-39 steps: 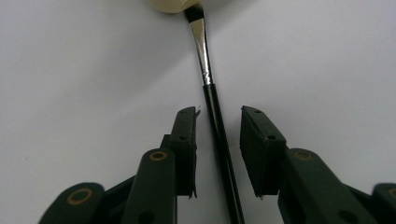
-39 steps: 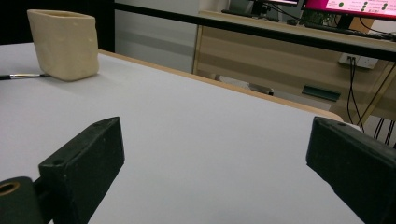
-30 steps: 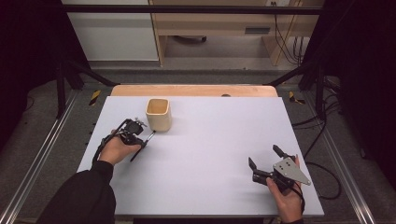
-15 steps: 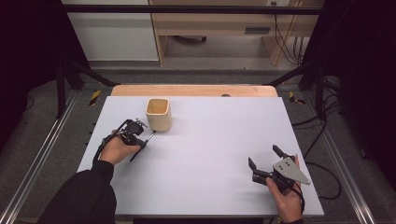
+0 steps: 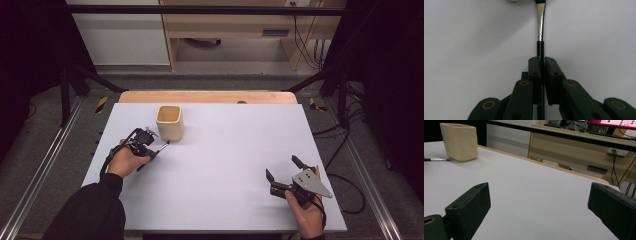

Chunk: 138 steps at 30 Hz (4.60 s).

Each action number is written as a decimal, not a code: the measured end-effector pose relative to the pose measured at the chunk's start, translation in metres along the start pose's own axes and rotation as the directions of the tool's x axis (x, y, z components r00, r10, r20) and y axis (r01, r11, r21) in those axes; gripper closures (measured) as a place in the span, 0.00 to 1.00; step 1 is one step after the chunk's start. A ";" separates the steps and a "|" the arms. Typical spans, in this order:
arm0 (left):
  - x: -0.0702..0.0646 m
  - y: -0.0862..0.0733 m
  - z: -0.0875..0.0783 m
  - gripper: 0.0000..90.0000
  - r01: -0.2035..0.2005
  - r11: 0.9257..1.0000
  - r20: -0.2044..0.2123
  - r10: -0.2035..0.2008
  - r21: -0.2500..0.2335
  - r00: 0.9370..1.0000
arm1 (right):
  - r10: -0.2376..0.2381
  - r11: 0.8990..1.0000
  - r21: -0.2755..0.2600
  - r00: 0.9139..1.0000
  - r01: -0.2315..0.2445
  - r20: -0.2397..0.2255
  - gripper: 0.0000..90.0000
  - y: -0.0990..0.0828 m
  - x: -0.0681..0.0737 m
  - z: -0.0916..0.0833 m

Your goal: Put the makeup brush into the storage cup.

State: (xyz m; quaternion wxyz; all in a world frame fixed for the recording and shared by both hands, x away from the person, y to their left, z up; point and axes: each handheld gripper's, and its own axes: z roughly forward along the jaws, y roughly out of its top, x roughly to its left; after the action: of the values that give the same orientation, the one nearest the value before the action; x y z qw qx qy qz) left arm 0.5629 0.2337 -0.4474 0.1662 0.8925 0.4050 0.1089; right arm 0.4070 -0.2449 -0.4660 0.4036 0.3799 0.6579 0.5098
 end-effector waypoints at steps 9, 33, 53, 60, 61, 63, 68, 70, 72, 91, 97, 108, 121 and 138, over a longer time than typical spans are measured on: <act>-0.003 -0.003 -0.003 0.93 -0.039 0.999 -0.009 0.039 0.017 0.999 | 0.002 1.000 0.001 1.000 -0.002 -0.001 0.05 0.000 0.000 0.000; -0.012 -0.017 -0.046 0.94 -0.104 0.992 -0.019 0.103 -0.066 0.994 | 0.008 1.000 0.004 1.000 -0.008 -0.001 0.05 -0.001 0.000 0.000; -0.019 -0.013 -0.050 0.94 -0.121 0.986 -0.032 0.118 -0.118 0.993 | 0.013 1.000 0.007 1.000 -0.014 0.002 0.05 -0.002 -0.001 0.001; -0.022 -0.013 -0.054 0.93 -0.118 0.982 -0.021 0.116 -0.145 0.993 | 0.015 1.000 0.010 1.000 -0.015 0.000 0.05 -0.002 0.000 0.001; -0.022 -0.013 -0.054 0.94 -0.121 0.981 -0.022 0.119 -0.149 0.993 | 0.015 1.000 0.011 1.000 -0.015 -0.001 0.05 -0.002 0.000 0.001; -0.024 -0.013 -0.054 0.94 -0.125 0.980 -0.027 0.122 -0.157 0.992 | 0.014 1.000 0.011 1.000 -0.014 -0.002 0.05 -0.002 0.000 0.002; -0.028 -0.012 -0.057 0.94 -0.136 0.977 -0.027 0.133 -0.166 0.991 | 0.017 1.000 0.011 1.000 -0.017 0.000 0.05 -0.002 0.000 0.001; -0.031 -0.012 -0.058 0.93 -0.138 0.975 -0.033 0.135 -0.175 0.990 | 0.018 1.000 0.012 1.000 -0.018 0.000 0.05 -0.002 -0.001 0.001; -0.032 -0.011 -0.059 0.94 -0.142 0.974 -0.028 0.139 -0.179 0.990 | 0.018 1.000 0.010 1.000 -0.018 0.000 0.05 -0.002 -0.001 0.001; -0.050 0.001 -0.067 0.93 -0.153 0.955 -0.008 0.156 -0.255 0.988 | 0.024 1.000 0.003 1.000 -0.024 0.008 0.05 -0.002 -0.003 0.000; -0.053 0.003 -0.070 0.94 -0.154 0.949 -0.009 0.158 -0.275 0.987 | 0.022 1.000 0.003 1.000 -0.022 0.007 0.05 -0.002 -0.003 0.000; -0.055 0.009 -0.077 0.94 -0.155 0.942 -0.008 0.160 -0.298 0.987 | 0.024 1.000 0.002 1.000 -0.024 0.009 0.05 -0.002 -0.003 0.000; -0.059 0.014 -0.086 0.94 -0.161 0.927 -0.023 0.163 -0.339 0.986 | 0.025 1.000 0.001 1.000 -0.025 0.008 0.05 -0.002 -0.003 -0.001; -0.064 0.027 -0.095 0.93 -0.159 0.909 -0.035 0.158 -0.386 0.987 | 0.030 1.000 -0.003 1.000 -0.030 0.009 0.05 -0.001 -0.005 -0.002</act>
State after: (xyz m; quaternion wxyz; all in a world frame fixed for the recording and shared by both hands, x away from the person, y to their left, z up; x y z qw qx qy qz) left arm 0.5087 0.1877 -0.3530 0.3295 0.8716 0.3021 0.2011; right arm 0.4074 -0.2507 -0.4664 0.3996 0.3916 0.6494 0.5150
